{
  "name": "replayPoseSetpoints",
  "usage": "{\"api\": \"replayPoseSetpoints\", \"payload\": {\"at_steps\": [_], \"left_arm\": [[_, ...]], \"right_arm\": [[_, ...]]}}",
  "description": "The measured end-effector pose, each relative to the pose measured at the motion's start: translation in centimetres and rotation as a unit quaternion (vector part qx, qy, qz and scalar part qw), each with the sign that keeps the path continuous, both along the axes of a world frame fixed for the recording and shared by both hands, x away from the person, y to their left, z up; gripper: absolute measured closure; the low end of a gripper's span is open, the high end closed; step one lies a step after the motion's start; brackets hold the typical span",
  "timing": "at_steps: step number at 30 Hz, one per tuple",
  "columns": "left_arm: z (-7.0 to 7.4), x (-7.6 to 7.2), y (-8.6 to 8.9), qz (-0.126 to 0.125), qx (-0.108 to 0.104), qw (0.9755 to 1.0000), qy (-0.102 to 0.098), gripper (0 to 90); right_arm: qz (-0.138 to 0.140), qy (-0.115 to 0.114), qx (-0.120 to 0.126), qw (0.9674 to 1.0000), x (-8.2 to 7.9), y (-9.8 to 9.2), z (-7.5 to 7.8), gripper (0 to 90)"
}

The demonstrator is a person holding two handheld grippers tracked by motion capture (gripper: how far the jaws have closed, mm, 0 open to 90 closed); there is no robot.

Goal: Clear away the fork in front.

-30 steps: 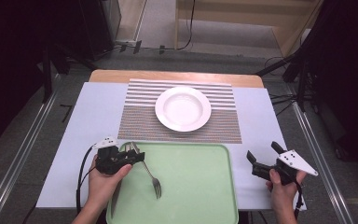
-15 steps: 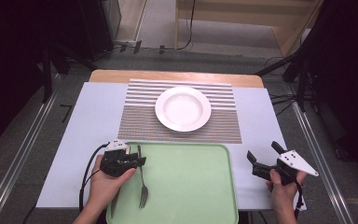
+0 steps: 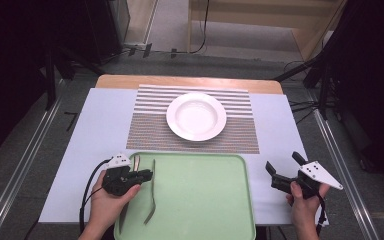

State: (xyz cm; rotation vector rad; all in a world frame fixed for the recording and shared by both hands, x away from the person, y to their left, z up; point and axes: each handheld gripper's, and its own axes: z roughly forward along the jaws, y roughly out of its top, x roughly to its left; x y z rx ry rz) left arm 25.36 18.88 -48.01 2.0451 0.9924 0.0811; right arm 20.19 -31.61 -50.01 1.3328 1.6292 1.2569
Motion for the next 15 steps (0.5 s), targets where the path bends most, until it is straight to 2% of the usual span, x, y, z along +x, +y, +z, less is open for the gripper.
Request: {"api": "replayPoseSetpoints", "payload": {"at_steps": [3, 7, 11, 15], "left_arm": [[-0.2, -1.0, 0.5, -0.013, -0.007, 0.9999, 0.003, 89.3], [-0.4, -2.5, 0.9, -0.033, -0.025, 0.9991, 0.014, 89.5], [-0.8, -3.9, 0.8, -0.047, -0.017, 0.9985, 0.021, 89.6], [-0.8, -4.3, 0.3, -0.057, -0.006, 0.9982, 0.019, 89.6]], "right_arm": [[-0.001, -0.001, -0.003, 1.0, 0.0, -0.1, 0.0, 0.0], [0.0, -0.002, -0.003, 1.0, 0.0, -0.1, -0.1, 0.0], [0.0, -0.001, -0.004, 1.0, 0.0, -0.1, -0.1, 0.0], [0.0, 0.001, -0.004, 1.0, 0.1, 0.1, 0.0, 0.0]]}}
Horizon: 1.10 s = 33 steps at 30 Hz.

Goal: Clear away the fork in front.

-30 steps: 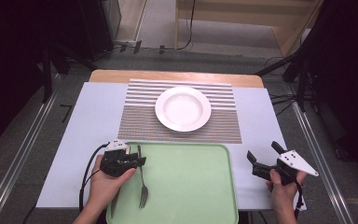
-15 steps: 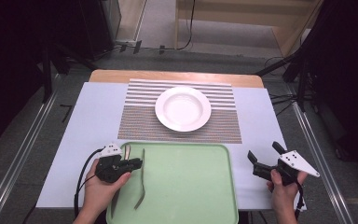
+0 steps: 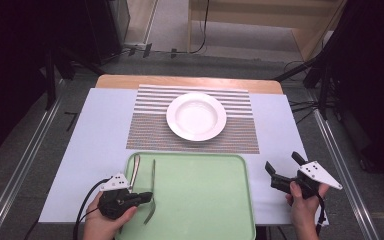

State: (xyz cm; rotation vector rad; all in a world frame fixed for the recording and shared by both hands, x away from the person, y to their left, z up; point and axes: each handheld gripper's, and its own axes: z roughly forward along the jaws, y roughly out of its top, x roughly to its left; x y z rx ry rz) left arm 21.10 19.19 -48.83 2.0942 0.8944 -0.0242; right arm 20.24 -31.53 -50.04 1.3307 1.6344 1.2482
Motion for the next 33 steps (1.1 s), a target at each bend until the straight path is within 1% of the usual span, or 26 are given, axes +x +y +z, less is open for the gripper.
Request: {"api": "replayPoseSetpoints", "payload": {"at_steps": [1, 2, 3, 5, 6, 7, 9, 10, 11, 15, 16, 19, 20, 21, 22, 24, 25, 26, 27, 29, 31, 33], "left_arm": [[-0.1, 0.0, -0.1, -0.004, 0.001, 1.0, 0.001, 89.6], [-0.1, -0.1, -0.3, -0.005, 0.003, 1.0, 0.004, 89.6], [-0.2, -0.1, -0.5, -0.011, 0.007, 0.9999, 0.005, 89.6], [-0.3, -0.2, -0.7, -0.014, 0.013, 0.9998, 0.006, 89.6], [-0.4, -0.2, -0.8, -0.014, 0.015, 0.9998, 0.004, 89.6], [-0.4, -0.2, -0.9, -0.017, 0.015, 0.9997, 0.006, 89.6], [-0.3, -0.3, -1.2, -0.018, 0.018, 0.9997, 0.003, 89.6], [-0.3, -0.3, -1.3, -0.019, 0.017, 0.9997, 0.002, 89.6], [-0.2, -0.4, -1.5, -0.018, 0.018, 0.9997, 0.001, 89.6], [-0.1, -0.5, -2.5, -0.024, 0.034, 0.9991, -0.013, 89.6], [-0.1, -0.4, -2.7, -0.026, 0.036, 0.9989, -0.015, 89.6], [0.2, 0.1, -3.4, -0.028, 0.037, 0.9987, -0.021, 89.6], [0.3, 0.3, -3.6, -0.031, 0.04, 0.9984, -0.023, 89.6], [0.5, 0.6, -4.1, -0.033, 0.05, 0.9978, -0.027, 89.6], [0.6, 1.0, -4.4, -0.035, 0.055, 0.9974, -0.029, 89.6], [0.8, 1.7, -4.9, -0.039, 0.061, 0.9972, -0.022, 89.6], [0.9, 2.2, -5.3, -0.043, 0.071, 0.9964, -0.02, 89.6], [0.8, 2.4, -5.5, -0.041, 0.078, 0.9958, -0.024, 89.6], [0.8, 2.8, -5.8, -0.043, 0.092, 0.9945, -0.026, 89.6], [0.4, 3.2, -5.8, -0.046, 0.091, 0.9946, -0.016, 89.6], [-0.1, 3.2, -5.8, -0.041, 0.094, 0.9947, -0.014, 89.6], [-0.5, 3.2, -5.6, -0.044, 0.104, 0.9936, -0.01, 89.6]], "right_arm": [[0.001, -0.001, -0.001, 1.0, 0.0, 0.0, 0.0, 0.0], [0.001, 0.002, 0.003, 1.0, 0.0, 0.1, 0.0, 0.0], [0.002, 0.0, 0.0, 1.0, 0.0, 0.1, 0.0, 0.0], [0.002, 0.004, 0.002, 1.0, 0.0, 0.2, 0.0, 0.0], [0.002, 0.001, 0.0, 1.0, 0.0, 0.2, 0.0, 0.0], [0.002, 0.004, 0.001, 1.0, 0.0, 0.2, 0.0, 0.0], [0.001, 0.004, 0.001, 1.0, 0.0, 0.1, 0.0, 0.0], [0.001, -0.002, -0.006, 1.0, 0.1, 0.0, -0.1, 0.0], [0.001, -0.001, -0.005, 1.0, 0.1, 0.0, -0.1, 0.0], [-0.001, 0.003, -0.001, 1.0, 0.0, 0.0, -0.1, 0.0], [0.0, -0.001, -0.004, 1.0, 0.0, 0.0, 0.0, 0.0], [-0.001, 0.002, 0.002, 1.0, -0.1, 0.0, 0.0, 0.0], [-0.003, 0.0, 0.0, 1.0, -0.1, 0.0, 0.0, 0.0], [-0.004, 0.004, 0.004, 1.0, -0.2, 0.0, 0.0, 0.0], [-0.006, 0.004, 0.004, 1.0, -0.2, 0.0, 0.0, 0.0], [-0.007, 0.003, 0.005, 1.0, -0.2, 0.0, -0.1, 0.0], [-0.007, 0.003, 0.004, 1.0, -0.2, 0.0, -0.1, 0.0], [-0.006, -0.001, -0.001, 1.0, -0.2, -0.1, 0.0, 0.0], [-0.007, 0.0, 0.001, 1.0, -0.2, -0.1, 0.0, 0.0], [-0.007, -0.002, 0.002, 1.0, -0.2, -0.1, 0.0, 0.0], [-0.007, -0.004, -0.001, 1.0, -0.2, -0.2, -0.1, 0.0], [-0.007, 0.001, 0.005, 1.0, -0.3, -0.3, -0.1, 0.0]]}}
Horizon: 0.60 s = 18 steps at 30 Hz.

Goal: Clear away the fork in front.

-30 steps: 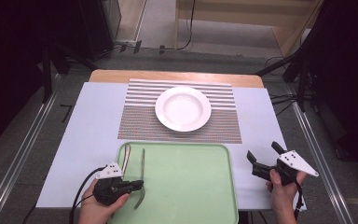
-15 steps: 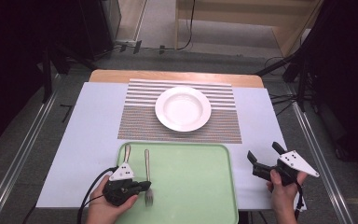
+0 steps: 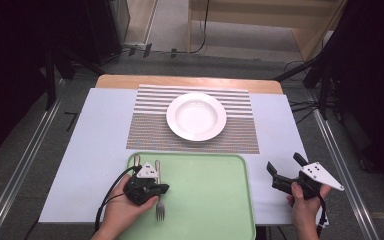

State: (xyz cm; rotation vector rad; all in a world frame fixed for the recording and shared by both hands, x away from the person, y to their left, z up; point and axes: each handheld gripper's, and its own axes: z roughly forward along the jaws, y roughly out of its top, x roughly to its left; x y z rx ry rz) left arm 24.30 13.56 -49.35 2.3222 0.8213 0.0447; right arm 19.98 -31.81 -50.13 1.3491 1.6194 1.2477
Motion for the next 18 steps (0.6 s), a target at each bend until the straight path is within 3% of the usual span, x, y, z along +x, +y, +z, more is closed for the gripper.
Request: {"api": "replayPoseSetpoints", "payload": {"at_steps": [4, 5, 7, 18], "left_arm": [[-0.1, -0.1, 0.5, 0.01, -0.007, 0.9999, 0.003, 89.6], [-0.1, 0.0, 0.7, 0.008, -0.005, 0.9999, 0.004, 89.6], [-0.1, 0.0, 0.9, 0.015, -0.01, 0.9998, 0.007, 89.6], [0.1, 0.1, 2.4, 0.026, -0.003, 0.9996, 0.012, 89.7]], "right_arm": [[-0.003, 0.001, 0.001, 1.0, 0.0, -0.1, 0.0, 0.0], [-0.002, -0.009, -0.01, 0.9999, 0.2, -0.3, 0.0, 0.0], [0.0, -0.002, -0.003, 1.0, 0.1, -0.1, 0.0, 0.0], [0.002, -0.002, -0.007, 1.0, 0.0, -0.1, 0.0, 0.0]]}}
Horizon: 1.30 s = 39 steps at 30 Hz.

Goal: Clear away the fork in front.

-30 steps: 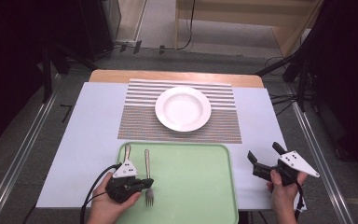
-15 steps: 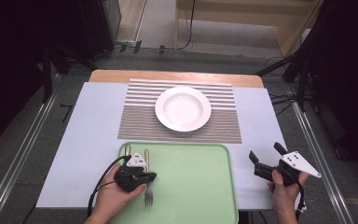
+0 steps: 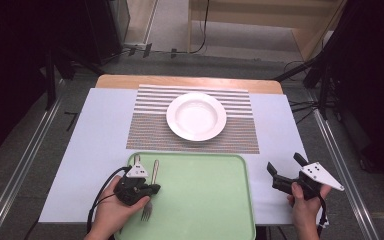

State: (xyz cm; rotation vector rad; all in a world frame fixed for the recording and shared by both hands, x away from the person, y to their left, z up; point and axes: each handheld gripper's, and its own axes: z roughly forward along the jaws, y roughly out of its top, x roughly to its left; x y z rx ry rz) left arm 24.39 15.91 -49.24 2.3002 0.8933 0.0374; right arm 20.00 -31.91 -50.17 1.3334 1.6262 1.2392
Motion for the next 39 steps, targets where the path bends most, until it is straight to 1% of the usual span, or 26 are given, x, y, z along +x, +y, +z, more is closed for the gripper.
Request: {"api": "replayPoseSetpoints", "payload": {"at_steps": [5, 6, 7, 9, 11, 12, 13, 14, 16, 18, 20, 22, 25, 26, 27, 30, 32, 33, 36, 39], "left_arm": [[0.1, 0.2, 0.5, 0.003, 0.004, 1.0, 0.001, 89.7], [0.1, 0.3, 0.6, 0.004, 0.003, 1.0, 0.003, 89.7], [0.1, 0.3, 0.6, 0.005, 0.003, 1.0, 0.001, 89.8], [0.3, 0.7, 0.5, 0.006, -0.006, 1.0, 0.001, 89.8], [0.7, 1.4, -0.1, 0.002, 0.0, 1.0, -0.009, 89.8], [0.8, 1.8, -0.5, 0.003, -0.004, 0.9999, -0.009, 89.8], [0.9, 2.2, -0.7, 0.001, 0.001, 1.0, -0.009, 89.8], [0.9, 2.7, -1.0, 0.001, 0.007, 0.9999, -0.013, 89.8], [0.9, 3.3, -1.2, 0.009, 0.009, 0.9998, -0.015, 89.8], [0.8, 3.7, -1.1, 0.012, 0.013, 0.9997, -0.016, 89.8], [0.4, 3.7, -0.9, 0.018, 0.023, 0.9994, -0.02, 89.8], [0.2, 3.7, -0.4, 0.019, 0.018, 0.9995, -0.019, 89.8], [0.1, 3.7, 0.1, 0.03, 0.015, 0.9992, -0.02, 89.8], [0.2, 3.7, 0.3, 0.03, 0.016, 0.9992, -0.02, 89.8], [0.1, 3.7, 0.4, 0.033, 0.014, 0.9992, -0.02, 89.8], [0.1, 3.8, 0.9, 0.037, 0.008, 0.9991, -0.017, 89.8], [0.1, 3.8, 1.1, 0.038, 0.006, 0.9991, -0.017, 89.8], [0.0, 3.8, 1.1, 0.041, 0.005, 0.999, -0.018, 89.8], [0.0, 3.8, 1.3, 0.042, 0.004, 0.9989, -0.019, 89.8], [0.0, 3.9, 1.6, 0.046, -0.007, 0.9987, -0.018, 89.7]], "right_arm": [[-0.003, 0.002, -0.002, 1.0, 0.0, -0.1, -0.1, 0.0], [-0.003, 0.006, 0.001, 1.0, -0.1, 0.0, -0.1, 0.0], [-0.003, 0.003, -0.001, 1.0, 0.0, -0.1, -0.1, 0.0], [-0.001, 0.004, 0.004, 1.0, 0.0, -0.1, -0.1, 0.0], [0.001, 0.007, 0.011, 0.9999, 0.0, 0.0, -0.1, 0.0], [0.0, 0.007, 0.01, 0.9999, 0.0, 0.0, 0.0, 0.0], [0.002, 0.002, 0.007, 1.0, 0.1, 0.0, 0.0, 0.0], [0.001, 0.002, 0.008, 1.0, 0.1, 0.0, 0.0, 0.0], [0.0, 0.003, 0.01, 0.9999, 0.1, 0.0, 0.1, 0.0], [-0.001, 0.003, 0.01, 0.9999, 0.1, 0.0, 0.1, 0.0], [-0.001, 0.003, 0.009, 1.0, 0.0, 0.0, 0.1, 0.0], [0.0, 0.004, 0.009, 1.0, -0.1, 0.0, 0.1, 0.0], [0.002, 0.007, 0.01, 0.9999, 0.0, 0.1, 0.0, 0.0], [0.002, 0.004, 0.006, 1.0, 0.1, 0.0, -0.1, 0.0], [0.002, 0.007, 0.01, 0.9999, 0.0, 0.1, -0.1, 0.0], [0.003, 0.009, 0.01, 0.9999, 0.0, 0.2, 0.0, 0.0], [0.003, 0.009, 0.009, 0.9999, -0.1, 0.1, 0.0, 0.0], [0.004, 0.003, 0.004, 1.0, 0.0, 0.0, 0.0, 0.0], [0.004, 0.003, 0.003, 1.0, 0.1, 0.0, 0.0, 0.0], [0.004, 0.003, 0.002, 1.0, 0.0, 0.0, 0.0, 0.0]]}}
